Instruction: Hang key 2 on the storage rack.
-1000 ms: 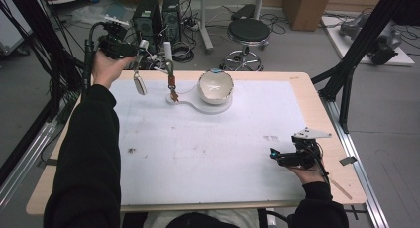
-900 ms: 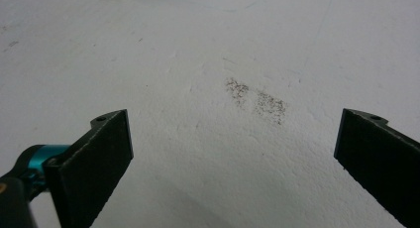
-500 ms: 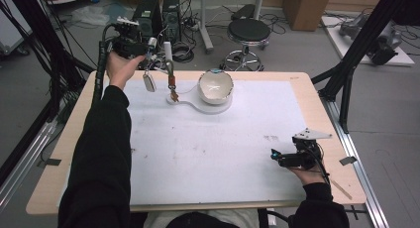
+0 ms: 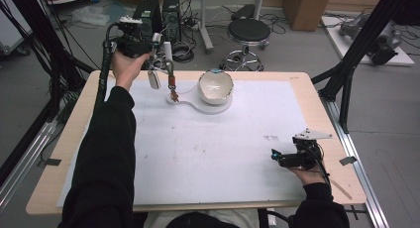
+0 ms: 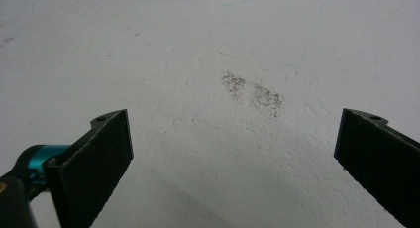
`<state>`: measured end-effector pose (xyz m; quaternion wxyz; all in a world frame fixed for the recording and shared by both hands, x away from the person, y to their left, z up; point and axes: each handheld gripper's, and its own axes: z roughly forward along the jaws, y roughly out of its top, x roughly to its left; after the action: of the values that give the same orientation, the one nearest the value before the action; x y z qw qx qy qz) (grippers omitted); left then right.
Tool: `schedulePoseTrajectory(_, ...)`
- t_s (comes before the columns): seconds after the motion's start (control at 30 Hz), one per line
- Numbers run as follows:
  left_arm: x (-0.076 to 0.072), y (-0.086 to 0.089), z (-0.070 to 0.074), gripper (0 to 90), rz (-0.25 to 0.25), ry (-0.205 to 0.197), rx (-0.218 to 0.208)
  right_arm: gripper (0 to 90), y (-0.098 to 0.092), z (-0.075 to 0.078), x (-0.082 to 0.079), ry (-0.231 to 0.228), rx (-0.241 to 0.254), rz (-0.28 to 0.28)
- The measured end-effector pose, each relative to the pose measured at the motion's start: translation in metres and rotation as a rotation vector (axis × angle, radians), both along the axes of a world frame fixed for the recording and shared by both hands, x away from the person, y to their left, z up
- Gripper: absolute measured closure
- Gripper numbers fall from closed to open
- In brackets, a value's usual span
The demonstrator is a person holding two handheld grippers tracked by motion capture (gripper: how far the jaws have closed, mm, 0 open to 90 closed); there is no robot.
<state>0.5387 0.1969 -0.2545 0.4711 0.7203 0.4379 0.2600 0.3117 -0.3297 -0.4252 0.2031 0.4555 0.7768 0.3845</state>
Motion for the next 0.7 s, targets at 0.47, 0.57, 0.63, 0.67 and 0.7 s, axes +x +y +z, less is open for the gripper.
schedulePoseTrajectory(0.47,-0.005,-0.015,-0.001,74.4,0.002,-0.01,0.024,0.6,0.0,-0.001,0.0,0.005,-0.004,-0.001)
schedulePoseTrajectory(0.57,-0.006,-0.016,0.0,74.4,0.007,-0.008,0.024,0.6,0.001,-0.001,0.0,0.007,-0.008,-0.001)
schedulePoseTrajectory(0.63,-0.006,-0.014,-0.001,74.4,0.006,-0.002,0.012,0.6,0.001,-0.001,0.0,0.007,-0.01,0.001)
schedulePoseTrajectory(0.67,-0.006,-0.014,-0.001,74.4,0.003,-0.002,-0.008,0.6,0.001,-0.001,0.0,0.006,-0.01,0.001)
schedulePoseTrajectory(0.7,-0.007,-0.013,-0.002,74.4,-0.006,0.0,-0.025,0.6,0.001,-0.001,0.0,0.006,-0.01,0.003)
